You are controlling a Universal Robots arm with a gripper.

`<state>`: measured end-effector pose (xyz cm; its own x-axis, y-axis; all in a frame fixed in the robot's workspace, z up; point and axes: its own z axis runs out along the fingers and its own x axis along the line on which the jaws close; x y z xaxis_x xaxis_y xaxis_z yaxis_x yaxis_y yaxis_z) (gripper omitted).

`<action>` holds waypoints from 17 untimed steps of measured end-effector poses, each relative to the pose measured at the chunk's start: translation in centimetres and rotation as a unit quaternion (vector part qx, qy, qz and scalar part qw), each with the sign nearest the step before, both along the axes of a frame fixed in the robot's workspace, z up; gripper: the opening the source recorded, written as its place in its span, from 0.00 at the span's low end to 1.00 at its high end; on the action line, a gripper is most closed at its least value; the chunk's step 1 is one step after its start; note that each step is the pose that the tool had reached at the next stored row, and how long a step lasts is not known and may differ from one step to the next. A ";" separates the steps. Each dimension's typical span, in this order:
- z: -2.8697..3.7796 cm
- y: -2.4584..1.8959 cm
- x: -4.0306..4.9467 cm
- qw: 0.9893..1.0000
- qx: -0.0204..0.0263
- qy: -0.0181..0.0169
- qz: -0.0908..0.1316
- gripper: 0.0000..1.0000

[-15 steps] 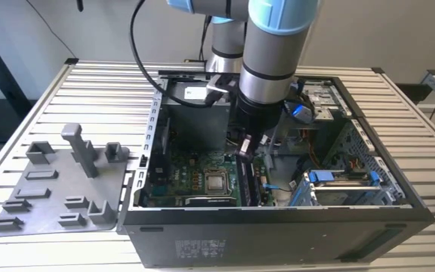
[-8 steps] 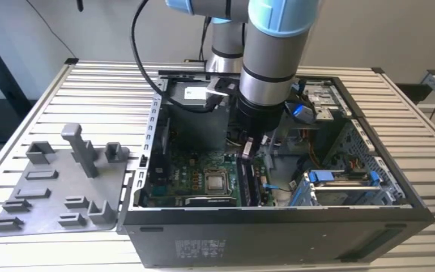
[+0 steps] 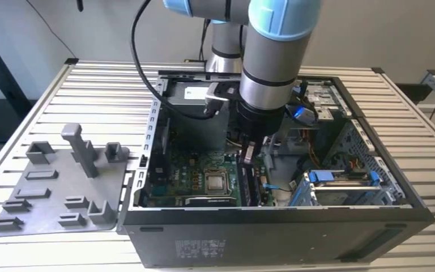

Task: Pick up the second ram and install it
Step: 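Press down the second ram until it locks into place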

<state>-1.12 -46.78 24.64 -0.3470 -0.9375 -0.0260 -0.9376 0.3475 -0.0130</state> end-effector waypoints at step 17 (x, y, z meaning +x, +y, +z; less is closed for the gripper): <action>-1.06 -0.14 -0.07 0.994 0.001 0.000 0.107 0.11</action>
